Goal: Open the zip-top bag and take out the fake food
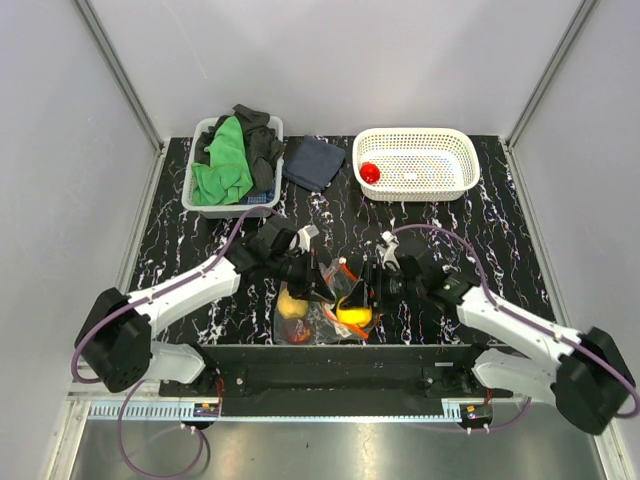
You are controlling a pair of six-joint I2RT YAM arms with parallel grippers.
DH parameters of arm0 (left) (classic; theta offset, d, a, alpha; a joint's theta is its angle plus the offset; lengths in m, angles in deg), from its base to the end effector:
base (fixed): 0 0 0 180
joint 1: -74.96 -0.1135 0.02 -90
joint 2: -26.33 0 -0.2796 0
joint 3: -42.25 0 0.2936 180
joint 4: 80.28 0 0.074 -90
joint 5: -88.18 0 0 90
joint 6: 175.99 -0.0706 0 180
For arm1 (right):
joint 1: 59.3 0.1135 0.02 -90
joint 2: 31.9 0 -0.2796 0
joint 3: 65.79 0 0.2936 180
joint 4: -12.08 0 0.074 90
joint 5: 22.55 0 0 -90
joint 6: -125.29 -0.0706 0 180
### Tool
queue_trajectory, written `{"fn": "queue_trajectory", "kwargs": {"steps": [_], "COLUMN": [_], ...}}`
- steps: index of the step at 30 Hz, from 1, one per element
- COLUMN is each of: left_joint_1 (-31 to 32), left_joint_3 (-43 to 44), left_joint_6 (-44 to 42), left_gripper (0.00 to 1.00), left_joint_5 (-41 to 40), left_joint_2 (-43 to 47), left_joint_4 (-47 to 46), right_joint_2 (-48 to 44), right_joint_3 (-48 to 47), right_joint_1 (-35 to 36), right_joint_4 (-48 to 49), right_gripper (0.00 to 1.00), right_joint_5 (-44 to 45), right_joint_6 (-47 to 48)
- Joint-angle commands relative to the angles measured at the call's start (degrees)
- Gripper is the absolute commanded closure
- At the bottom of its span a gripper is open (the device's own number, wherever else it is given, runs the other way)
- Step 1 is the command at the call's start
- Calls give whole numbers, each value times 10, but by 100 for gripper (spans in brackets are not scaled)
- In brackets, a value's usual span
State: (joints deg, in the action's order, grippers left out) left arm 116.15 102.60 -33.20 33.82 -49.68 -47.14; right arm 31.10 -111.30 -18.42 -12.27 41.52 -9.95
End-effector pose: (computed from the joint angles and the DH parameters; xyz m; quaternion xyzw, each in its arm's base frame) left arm 0.2150 -0.2428 0.2067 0.0171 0.8975 -0.4403 0.0190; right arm 0.1881 0.2037 0.1827 -0.0576 0.8925 0.4211 0.1507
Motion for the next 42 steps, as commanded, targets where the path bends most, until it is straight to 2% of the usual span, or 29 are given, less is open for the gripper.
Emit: {"fn": "queue_trajectory", "kwargs": {"steps": [1,7,13,16,21,24,30,37,42], "left_joint_1": [1,1,1,1,1,1,0,0,-3], "left_joint_3": [-8,-14,-21,-18,-18,-8,45,94,149], "left_joint_6": [-18,-21,-30,-42,-47,-61,-117,-168,-218], "left_gripper": [100,100,100,100,100,100,100,100,100], "left_joint_5": [-11,-9,0,-2,-9,-20,-23,14,15], "left_joint_2": [25,37,62,73,90,95,47,-14,-45], "left_joint_4": [1,0,9,27,32,40,68,97,156], "right_joint_2": [-76,-121,-44,24,151,231,411,623,736], "right_joint_3": [-19,-74,-187,-258,-374,-439,-593,-817,-959], "right_joint_1": [2,2,-4,-40,-156,-203,-286,-332,-339], "right_joint_4": [-98,-129,-141,-142,-134,-119,-108,-150,-222], "right_gripper": [53,53,51,49,49,49,49,43,37], "right_joint_5": [46,147,255,271,241,235,205,175,142], "right_joint_6": [4,-16,57,112,160,189,207,240,245]}}
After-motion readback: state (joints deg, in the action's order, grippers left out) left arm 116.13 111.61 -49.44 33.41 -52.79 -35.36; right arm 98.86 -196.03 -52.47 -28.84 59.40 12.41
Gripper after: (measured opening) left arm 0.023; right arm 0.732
